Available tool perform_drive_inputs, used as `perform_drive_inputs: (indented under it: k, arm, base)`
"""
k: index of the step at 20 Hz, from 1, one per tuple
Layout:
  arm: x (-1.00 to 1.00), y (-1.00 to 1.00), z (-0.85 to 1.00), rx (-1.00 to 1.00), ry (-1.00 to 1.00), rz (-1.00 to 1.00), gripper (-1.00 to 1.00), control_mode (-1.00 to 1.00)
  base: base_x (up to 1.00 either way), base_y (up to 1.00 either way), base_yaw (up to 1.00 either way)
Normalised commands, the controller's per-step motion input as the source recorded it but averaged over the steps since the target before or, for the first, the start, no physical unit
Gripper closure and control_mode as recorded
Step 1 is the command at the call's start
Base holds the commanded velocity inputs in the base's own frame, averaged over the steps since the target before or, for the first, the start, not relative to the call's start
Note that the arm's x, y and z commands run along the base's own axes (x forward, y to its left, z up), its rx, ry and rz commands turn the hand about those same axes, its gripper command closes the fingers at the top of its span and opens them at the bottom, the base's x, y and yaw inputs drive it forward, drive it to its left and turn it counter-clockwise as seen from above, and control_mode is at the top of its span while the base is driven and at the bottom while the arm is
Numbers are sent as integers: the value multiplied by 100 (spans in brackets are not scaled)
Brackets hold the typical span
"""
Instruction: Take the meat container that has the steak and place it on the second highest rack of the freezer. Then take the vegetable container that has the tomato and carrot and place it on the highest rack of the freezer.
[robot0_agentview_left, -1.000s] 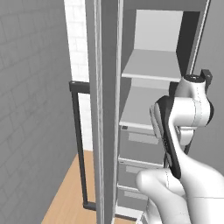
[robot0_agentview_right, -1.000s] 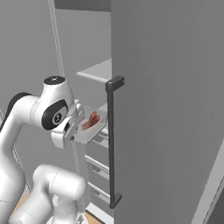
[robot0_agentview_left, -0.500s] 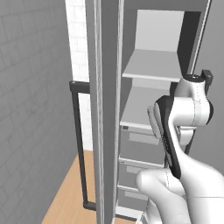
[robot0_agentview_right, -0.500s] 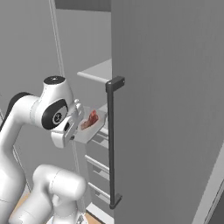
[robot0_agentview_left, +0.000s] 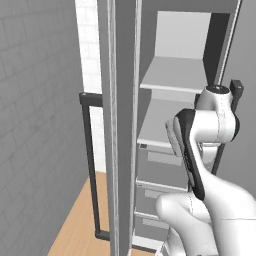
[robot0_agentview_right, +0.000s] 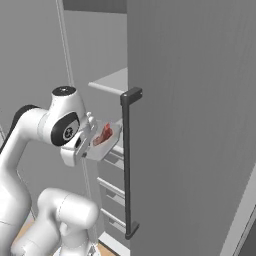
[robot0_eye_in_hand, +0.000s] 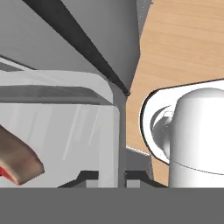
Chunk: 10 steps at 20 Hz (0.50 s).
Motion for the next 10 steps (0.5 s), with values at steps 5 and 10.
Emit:
perform_drive_inputs:
  k: [5, 10]
  arm:
    - [98, 0, -18, 0, 0, -16, 100, -100]
    - [96, -7, -44, 1, 0, -22, 100, -100]
  base:
    - [0, 0, 0]
    - [0, 0, 0]
